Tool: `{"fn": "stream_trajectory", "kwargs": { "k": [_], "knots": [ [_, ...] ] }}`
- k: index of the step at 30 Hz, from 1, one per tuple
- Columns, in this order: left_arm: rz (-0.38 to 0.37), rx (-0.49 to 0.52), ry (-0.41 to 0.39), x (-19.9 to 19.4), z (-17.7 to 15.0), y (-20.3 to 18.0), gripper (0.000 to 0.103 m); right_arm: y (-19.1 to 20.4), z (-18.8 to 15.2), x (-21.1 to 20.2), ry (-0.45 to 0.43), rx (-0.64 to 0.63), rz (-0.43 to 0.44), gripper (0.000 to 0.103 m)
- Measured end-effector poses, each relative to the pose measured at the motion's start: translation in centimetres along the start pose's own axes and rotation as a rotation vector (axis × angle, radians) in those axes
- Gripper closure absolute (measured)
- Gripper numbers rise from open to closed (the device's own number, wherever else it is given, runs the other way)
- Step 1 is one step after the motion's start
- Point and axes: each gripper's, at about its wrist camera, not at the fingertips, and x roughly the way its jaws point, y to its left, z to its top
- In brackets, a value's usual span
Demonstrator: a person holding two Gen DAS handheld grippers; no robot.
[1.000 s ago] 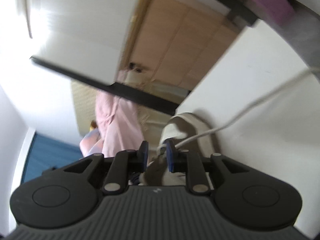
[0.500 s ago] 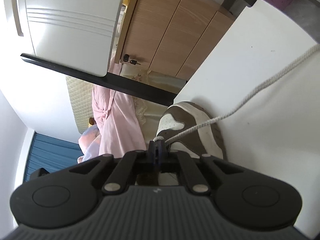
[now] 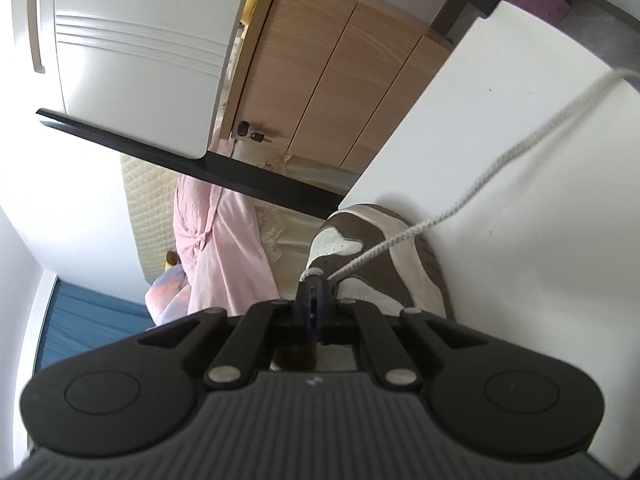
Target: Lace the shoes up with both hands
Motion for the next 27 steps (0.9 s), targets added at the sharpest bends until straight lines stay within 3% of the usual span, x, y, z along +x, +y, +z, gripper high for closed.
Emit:
{"fn": "stream_trajectory", "kwargs": {
  "k": [10, 17, 27],
  "knots": [
    [0.055, -0.09, 0.044, 1.3, -0.5, -0.5, 0.048, 0.9, -1.8, 0.2, -0.077, 0.016, -0.058, 0.1],
    [0.055, -0.092, 0.092, 2.9, -0.7, -1.0, 0.069, 1.6, -2.2, 0.3, -0.081, -0.021, -0.083, 0.1],
    [0.101, -0.083, 0.117, 3.8, -1.2, -1.9, 0.074, 1.5, -1.5, -1.1, -0.15, -0.022, -0.059, 0.1]
  ]
}}
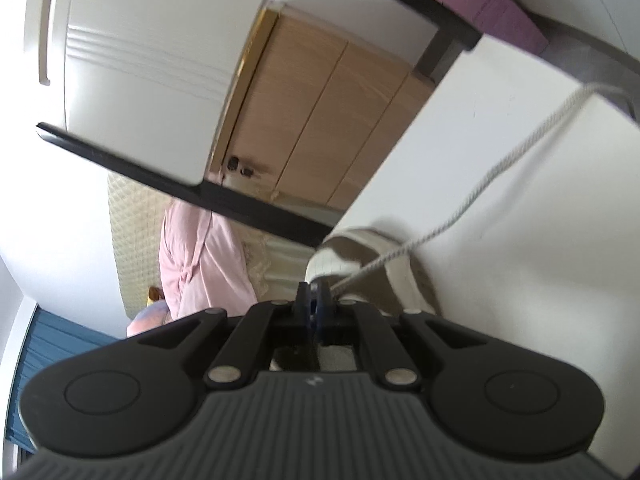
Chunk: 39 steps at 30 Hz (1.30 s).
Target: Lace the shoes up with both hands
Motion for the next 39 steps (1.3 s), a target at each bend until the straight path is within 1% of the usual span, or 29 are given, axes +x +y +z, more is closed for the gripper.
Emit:
{"fn": "stream_trajectory", "kwargs": {
  "k": [7, 11, 15, 17, 19, 23, 24, 28, 29, 31, 32, 33, 35, 36, 39],
  "knots": [
    [0.025, -0.002, 0.004, 0.0, -0.1, -0.4, 0.074, -0.9, 2.2, -2.6, -0.131, 0.005, -0.056, 0.1],
    [0.018, -0.013, -0.001, 0.0, -0.1, -0.1, 0.074, -1.5, 3.9, -4.9, -0.228, -0.023, -0.118, 0.1],
    [0.007, -0.031, -0.005, 0.0, -0.1, 0.3, 0.073, -2.3, 4.7, -6.8, -0.294, -0.028, -0.172, 0.1],
    [0.01, -0.031, -0.01, 0.1, -0.1, 0.4, 0.072, -2.6, 4.8, -7.4, -0.309, -0.04, -0.198, 0.1],
    [0.009, -0.036, -0.016, 0.2, -0.1, 0.6, 0.072, -2.6, 4.8, -7.6, -0.3, -0.071, -0.217, 0.1],
    [0.0, -0.039, -0.025, 0.3, -0.1, 0.8, 0.072, -2.6, 4.7, -8.1, -0.292, -0.111, -0.217, 0.098],
    [-0.002, -0.039, -0.026, 0.3, -0.1, 0.9, 0.071, -2.6, 4.6, -8.2, -0.295, -0.111, -0.216, 0.095],
    [-0.006, -0.041, -0.033, 0.2, -0.3, 0.9, 0.07, -2.0, 4.4, -8.4, -0.315, -0.129, -0.212, 0.095],
    [-0.008, -0.042, -0.035, 0.1, -0.3, 0.9, 0.07, -1.6, 4.3, -8.4, -0.313, -0.144, -0.212, 0.093],
    [-0.013, -0.042, -0.039, 0.0, -0.4, 1.0, 0.07, -0.9, 3.9, -8.3, -0.305, -0.171, -0.204, 0.078],
    [-0.016, -0.042, -0.041, 0.0, -0.4, 1.0, 0.07, -0.5, 3.7, -8.2, -0.298, -0.183, -0.198, 0.062],
    [-0.019, -0.041, -0.043, -0.1, -0.4, 1.0, 0.07, -0.3, 3.4, -8.0, -0.276, -0.185, -0.178, 0.055],
    [-0.023, -0.039, -0.047, -0.2, -0.4, 1.0, 0.07, 0.3, 2.6, -7.4, -0.23, -0.187, -0.138, 0.052],
    [-0.024, -0.038, -0.049, -0.3, -0.4, 1.0, 0.07, 0.3, 2.1, -7.0, -0.198, -0.17, -0.113, 0.049],
    [-0.03, -0.04, -0.065, -0.7, -0.4, 1.0, 0.07, 0.2, 0.4, -5.6, -0.095, -0.096, -0.034, 0.046]
  ]
}}
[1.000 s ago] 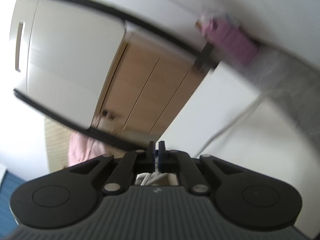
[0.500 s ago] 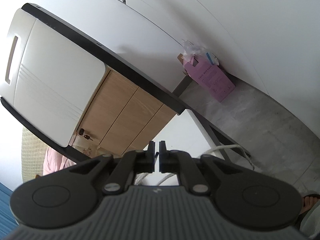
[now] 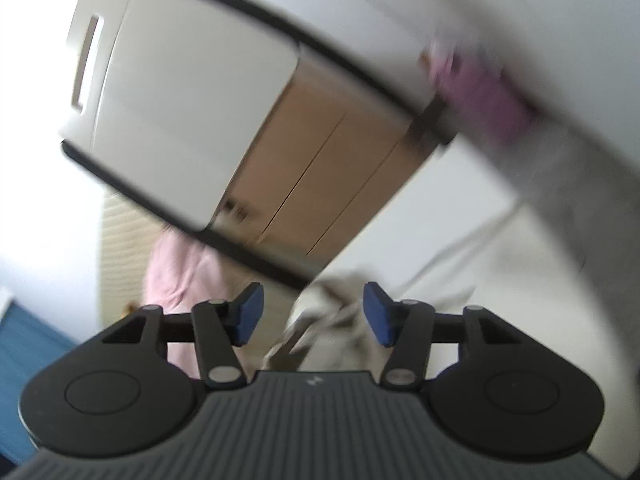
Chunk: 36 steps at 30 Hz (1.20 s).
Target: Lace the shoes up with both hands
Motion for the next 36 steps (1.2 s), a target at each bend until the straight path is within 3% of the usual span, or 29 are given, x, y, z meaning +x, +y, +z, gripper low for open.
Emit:
{"fn": "stream_trajectory", "kwargs": {
  "k": [4, 8, 10, 13, 14, 15, 21, 30, 33, 36],
  "knots": [
    [-0.004, -0.001, -0.013, -0.2, 0.0, 0.0, 0.07, -0.2, -1.7, 1.7, 0.099, 0.077, 0.053, 0.046],
    [0.012, 0.008, -0.038, -0.2, 0.2, -0.2, 0.07, -1.0, -2.0, 3.6, 0.118, 0.123, 0.03, 0.047],
    [0.018, 0.006, -0.045, -0.1, 0.3, -0.4, 0.07, -1.5, -1.8, 4.5, 0.116, 0.133, 0.021, 0.052],
    [0.024, -0.002, -0.045, 0.3, 0.3, -0.5, 0.076, -1.3, -1.4, 5.5, 0.094, 0.073, -0.039, 0.071],
    [0.036, 0.0, -0.042, 0.4, 0.3, -0.7, 0.079, -1.4, -1.3, 5.7, 0.089, 0.076, -0.032, 0.093],
    [0.048, 0.003, -0.04, 0.5, 0.2, -0.8, 0.08, -1.4, -1.2, 5.8, 0.084, 0.069, -0.033, 0.101],
    [0.067, -0.037, -0.026, 0.4, 0.2, -0.6, 0.085, -1.2, 0.2, 4.3, -0.019, 0.006, -0.076, 0.101],
    [0.062, -0.051, -0.008, 0.6, 0.1, -0.2, 0.085, -2.2, 4.6, -2.0, -0.309, -0.031, -0.258, 0.101],
    [0.062, -0.05, -0.006, 0.7, 0.1, -0.2, 0.085, -3.1, 5.3, -4.2, -0.362, -0.021, -0.303, 0.101],
    [0.06, -0.051, -0.006, 0.8, 0.2, -0.2, 0.084, -3.3, 5.3, -5.0, -0.354, -0.037, -0.318, 0.096]
  ]
}}
